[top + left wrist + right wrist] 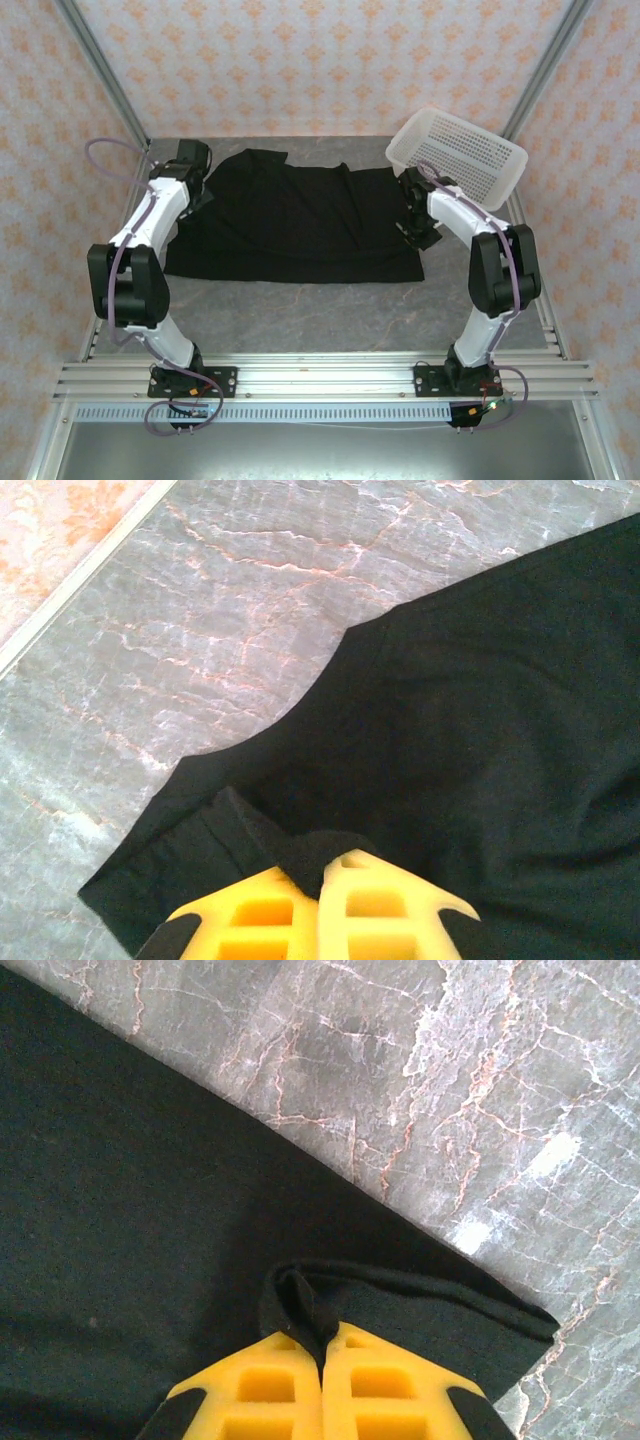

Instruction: Fold and stack the t-shirts

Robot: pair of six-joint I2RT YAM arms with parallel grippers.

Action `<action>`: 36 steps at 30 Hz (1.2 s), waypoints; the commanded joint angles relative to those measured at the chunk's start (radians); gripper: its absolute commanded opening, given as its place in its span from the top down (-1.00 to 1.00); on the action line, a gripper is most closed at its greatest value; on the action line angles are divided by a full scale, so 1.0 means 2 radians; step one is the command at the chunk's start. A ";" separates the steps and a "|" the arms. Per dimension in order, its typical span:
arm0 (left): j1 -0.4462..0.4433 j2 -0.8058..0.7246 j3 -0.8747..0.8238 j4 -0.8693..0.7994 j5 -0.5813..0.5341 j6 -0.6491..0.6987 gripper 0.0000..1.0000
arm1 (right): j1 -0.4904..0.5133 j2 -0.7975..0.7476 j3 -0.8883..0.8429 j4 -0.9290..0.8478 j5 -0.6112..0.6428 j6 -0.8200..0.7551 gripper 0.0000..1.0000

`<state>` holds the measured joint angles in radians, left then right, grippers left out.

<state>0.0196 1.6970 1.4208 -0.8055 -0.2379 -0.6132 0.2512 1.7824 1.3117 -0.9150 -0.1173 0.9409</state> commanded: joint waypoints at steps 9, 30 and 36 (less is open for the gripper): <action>0.004 0.058 0.060 0.000 -0.012 0.030 1.00 | -0.007 0.033 0.028 -0.006 0.038 0.000 1.00; 0.075 -0.002 -0.031 -0.044 0.149 0.042 0.16 | 0.004 -0.061 -0.036 0.006 0.009 -0.081 0.09; 0.100 0.061 -0.062 -0.006 0.186 -0.021 0.70 | 0.022 -0.056 -0.097 0.059 -0.027 -0.082 0.46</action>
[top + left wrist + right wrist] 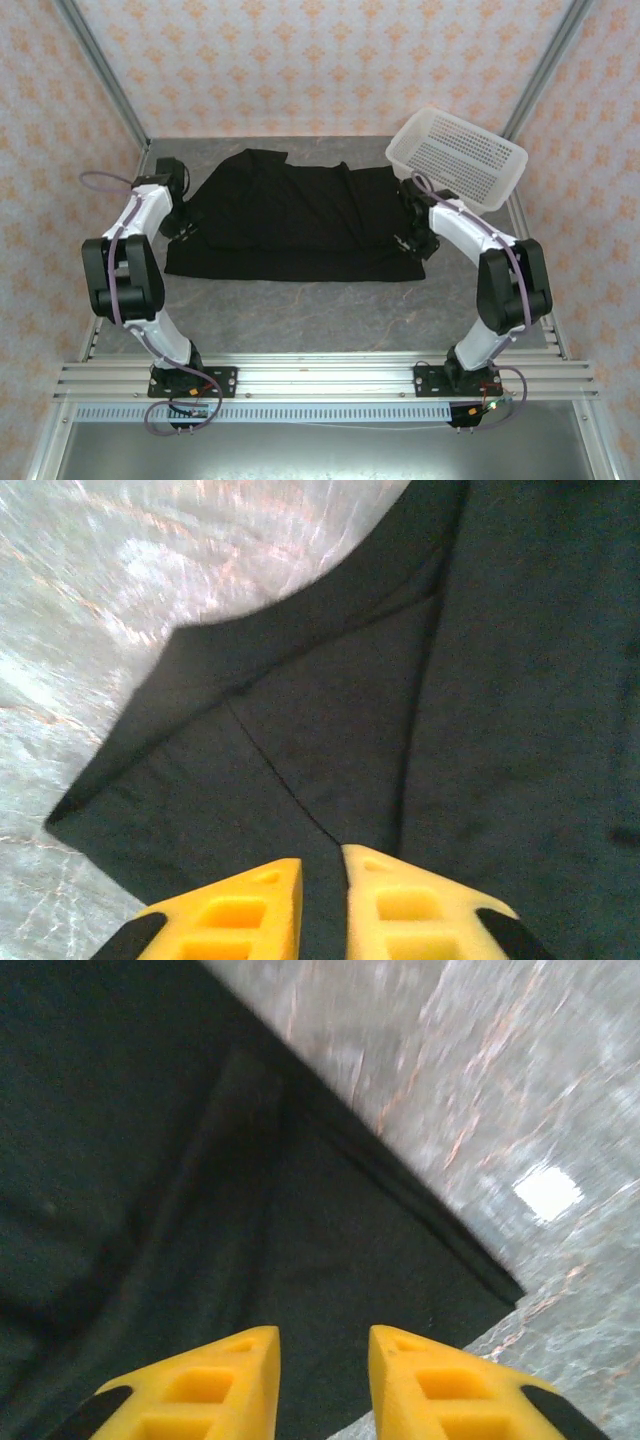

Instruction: Fold and stack the t-shirts

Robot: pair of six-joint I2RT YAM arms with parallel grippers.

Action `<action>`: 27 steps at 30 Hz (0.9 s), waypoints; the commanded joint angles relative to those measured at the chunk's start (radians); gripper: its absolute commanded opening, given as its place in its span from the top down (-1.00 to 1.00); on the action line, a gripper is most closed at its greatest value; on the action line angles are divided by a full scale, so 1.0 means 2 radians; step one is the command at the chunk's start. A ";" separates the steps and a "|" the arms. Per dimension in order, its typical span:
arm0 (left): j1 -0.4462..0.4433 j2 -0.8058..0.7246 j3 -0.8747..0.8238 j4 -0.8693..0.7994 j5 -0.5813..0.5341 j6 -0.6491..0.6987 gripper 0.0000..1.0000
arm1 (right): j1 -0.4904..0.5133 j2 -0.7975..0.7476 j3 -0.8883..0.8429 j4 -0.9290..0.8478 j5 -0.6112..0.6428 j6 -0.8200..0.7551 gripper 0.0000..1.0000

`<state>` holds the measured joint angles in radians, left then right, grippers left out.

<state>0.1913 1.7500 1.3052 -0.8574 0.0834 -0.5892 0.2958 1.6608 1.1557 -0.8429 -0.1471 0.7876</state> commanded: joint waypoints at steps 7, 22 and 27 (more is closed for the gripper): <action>0.026 0.109 -0.003 0.012 -0.017 -0.101 0.80 | 0.009 0.073 -0.014 0.041 -0.037 -0.017 0.50; 0.140 -0.063 -0.161 0.036 -0.014 -0.152 0.78 | 0.068 0.098 -0.002 0.003 -0.017 -0.006 0.42; 0.125 -0.071 -0.102 0.006 -0.011 -0.143 0.65 | 0.069 0.079 -0.015 -0.016 0.006 0.003 0.36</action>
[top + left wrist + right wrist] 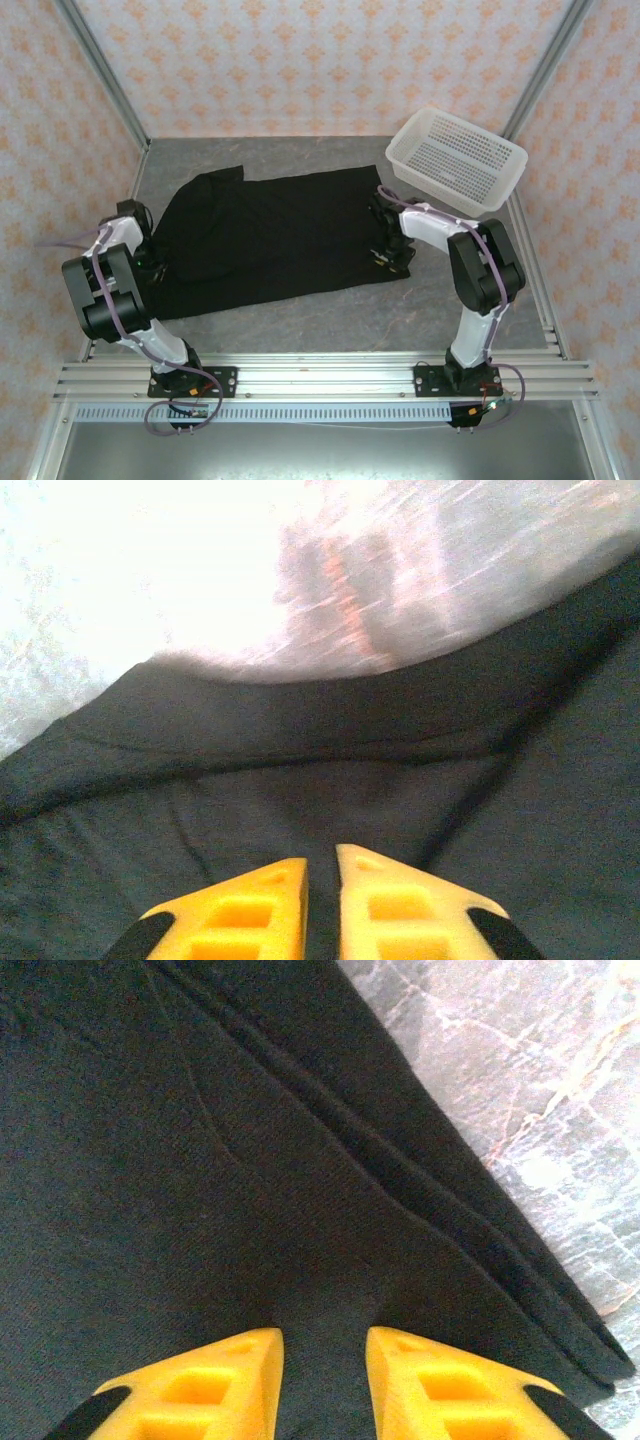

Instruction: Fold and stack the t-shirts

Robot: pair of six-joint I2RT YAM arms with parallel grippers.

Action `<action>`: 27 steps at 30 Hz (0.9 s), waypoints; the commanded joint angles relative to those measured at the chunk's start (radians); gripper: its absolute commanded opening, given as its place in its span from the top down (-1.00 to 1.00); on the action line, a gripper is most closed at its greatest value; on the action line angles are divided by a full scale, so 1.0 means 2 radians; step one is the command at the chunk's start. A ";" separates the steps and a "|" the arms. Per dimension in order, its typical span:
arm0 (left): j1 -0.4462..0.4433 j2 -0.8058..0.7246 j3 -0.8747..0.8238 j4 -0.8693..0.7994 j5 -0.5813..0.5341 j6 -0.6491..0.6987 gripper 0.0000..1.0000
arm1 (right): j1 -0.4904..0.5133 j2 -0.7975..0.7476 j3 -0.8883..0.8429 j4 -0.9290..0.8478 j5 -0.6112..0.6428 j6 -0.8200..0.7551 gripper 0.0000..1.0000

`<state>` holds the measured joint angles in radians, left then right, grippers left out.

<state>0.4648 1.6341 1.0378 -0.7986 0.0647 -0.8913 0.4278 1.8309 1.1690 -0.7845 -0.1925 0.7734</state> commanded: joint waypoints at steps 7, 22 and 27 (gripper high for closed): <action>-0.057 -0.048 0.092 -0.059 -0.008 0.015 0.39 | 0.002 -0.073 -0.031 -0.030 0.035 0.011 0.17; -0.095 -0.124 -0.088 -0.030 0.136 0.013 -0.20 | 0.003 -0.082 0.010 0.045 -0.058 -0.075 -0.22; -0.096 -0.125 -0.134 0.050 0.144 -0.019 -0.33 | 0.003 -0.075 0.004 0.080 -0.102 -0.078 -0.29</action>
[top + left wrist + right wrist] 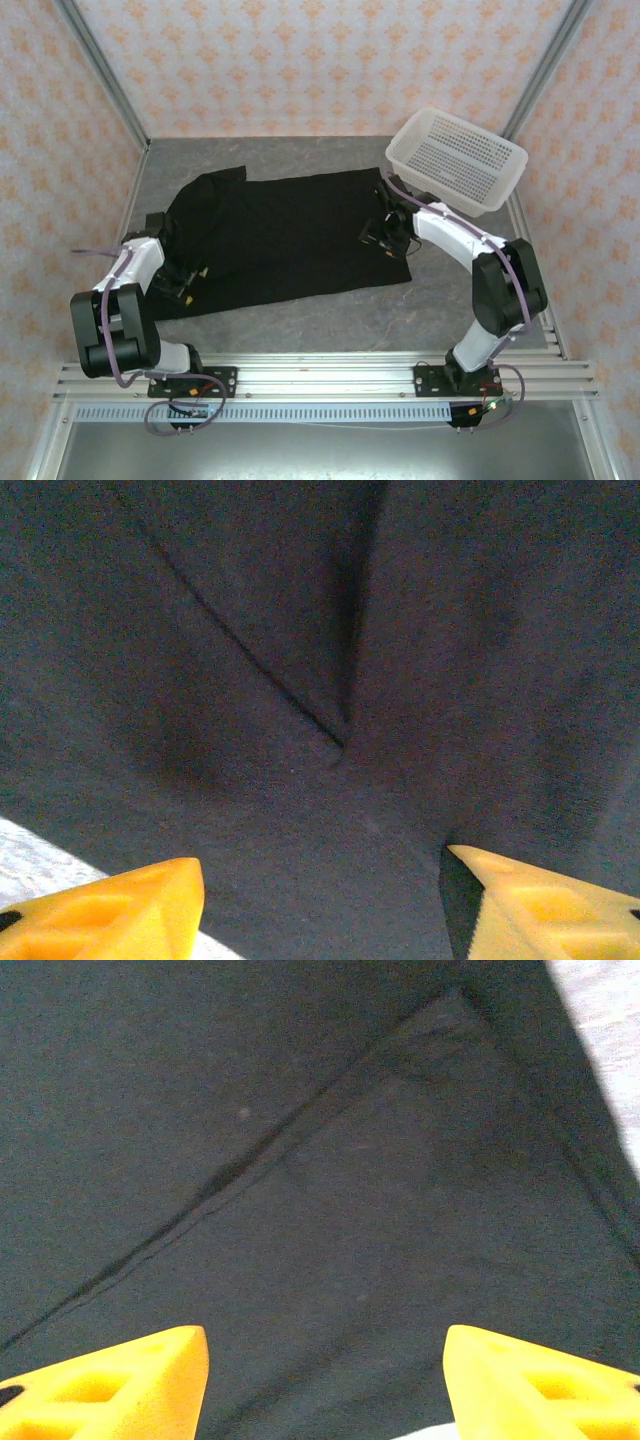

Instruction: Fold and stack the t-shirts

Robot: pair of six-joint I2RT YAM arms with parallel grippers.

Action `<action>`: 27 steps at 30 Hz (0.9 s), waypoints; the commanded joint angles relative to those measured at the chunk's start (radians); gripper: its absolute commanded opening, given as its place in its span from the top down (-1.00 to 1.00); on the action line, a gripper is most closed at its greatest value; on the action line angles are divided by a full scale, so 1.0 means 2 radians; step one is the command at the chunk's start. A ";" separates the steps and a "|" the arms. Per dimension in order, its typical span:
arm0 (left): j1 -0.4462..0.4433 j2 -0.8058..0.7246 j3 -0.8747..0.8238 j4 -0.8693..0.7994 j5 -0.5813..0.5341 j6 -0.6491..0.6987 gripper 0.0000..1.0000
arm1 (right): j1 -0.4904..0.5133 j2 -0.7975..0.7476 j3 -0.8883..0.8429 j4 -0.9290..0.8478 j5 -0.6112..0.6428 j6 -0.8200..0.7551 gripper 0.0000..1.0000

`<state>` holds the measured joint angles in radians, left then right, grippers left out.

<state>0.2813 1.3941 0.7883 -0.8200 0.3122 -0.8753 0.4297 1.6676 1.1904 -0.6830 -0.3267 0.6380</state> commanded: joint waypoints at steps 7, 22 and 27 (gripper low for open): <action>-0.004 0.016 -0.010 0.115 -0.004 -0.027 -0.30 | 0.003 0.000 -0.012 0.031 -0.050 -0.009 -0.29; -0.014 0.041 0.030 0.108 -0.023 -0.023 0.04 | 0.002 0.002 -0.026 0.037 -0.053 0.002 -0.29; -0.028 0.061 0.059 0.110 -0.025 -0.019 0.44 | 0.003 0.002 -0.026 0.038 -0.052 0.005 -0.28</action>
<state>0.2447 1.4929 0.8646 -0.6113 0.2932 -0.9142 0.4297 1.6749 1.1358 -0.6109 -0.4351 0.6346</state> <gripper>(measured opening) 0.298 0.642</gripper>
